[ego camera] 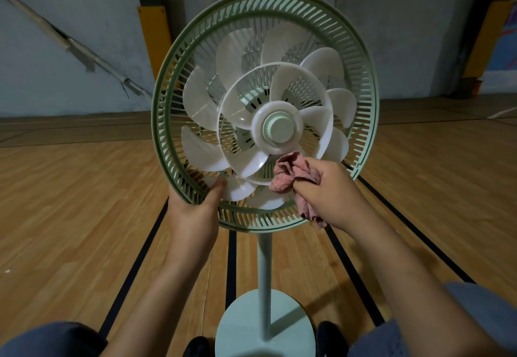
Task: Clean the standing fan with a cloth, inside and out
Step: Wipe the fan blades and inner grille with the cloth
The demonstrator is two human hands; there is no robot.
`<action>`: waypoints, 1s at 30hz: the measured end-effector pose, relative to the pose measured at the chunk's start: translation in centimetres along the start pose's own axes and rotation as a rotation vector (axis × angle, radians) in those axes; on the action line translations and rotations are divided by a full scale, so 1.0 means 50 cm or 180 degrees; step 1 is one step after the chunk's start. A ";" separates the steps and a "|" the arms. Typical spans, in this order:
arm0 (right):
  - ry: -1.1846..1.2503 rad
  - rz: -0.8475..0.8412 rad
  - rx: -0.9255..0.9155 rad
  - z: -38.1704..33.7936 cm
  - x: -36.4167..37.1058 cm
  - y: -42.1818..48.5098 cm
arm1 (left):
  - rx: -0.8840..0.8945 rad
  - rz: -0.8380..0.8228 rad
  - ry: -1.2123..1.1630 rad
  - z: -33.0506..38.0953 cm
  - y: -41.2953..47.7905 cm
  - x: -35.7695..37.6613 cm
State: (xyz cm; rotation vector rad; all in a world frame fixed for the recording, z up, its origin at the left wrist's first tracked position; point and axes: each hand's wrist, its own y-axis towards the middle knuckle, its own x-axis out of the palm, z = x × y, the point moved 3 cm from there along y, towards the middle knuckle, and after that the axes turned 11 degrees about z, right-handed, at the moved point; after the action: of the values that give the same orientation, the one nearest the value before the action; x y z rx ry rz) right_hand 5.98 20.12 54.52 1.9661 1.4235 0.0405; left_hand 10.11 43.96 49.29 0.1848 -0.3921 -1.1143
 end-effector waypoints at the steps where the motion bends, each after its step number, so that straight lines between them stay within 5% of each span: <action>1: -0.0129 0.0079 -0.0098 0.001 -0.001 0.000 | -0.0017 0.0008 -0.0008 0.000 -0.001 0.000; 14: -0.0818 0.0459 -0.0969 0.012 0.007 0.004 | -0.0102 0.0081 -0.0016 -0.001 0.002 -0.004; 20: -0.0351 0.0639 -0.0550 0.027 0.003 0.000 | 0.0016 -0.0040 0.0023 0.003 -0.003 0.000; 30: 0.0348 0.0064 -0.0199 -0.001 0.006 -0.004 | -0.0029 0.0066 0.0086 -0.005 -0.002 -0.006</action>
State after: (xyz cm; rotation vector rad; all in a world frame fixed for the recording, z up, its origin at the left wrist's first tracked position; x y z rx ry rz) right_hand 5.90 20.45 54.35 1.9526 1.4542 0.2022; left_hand 9.99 44.17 48.98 0.1872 -0.3640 -1.0920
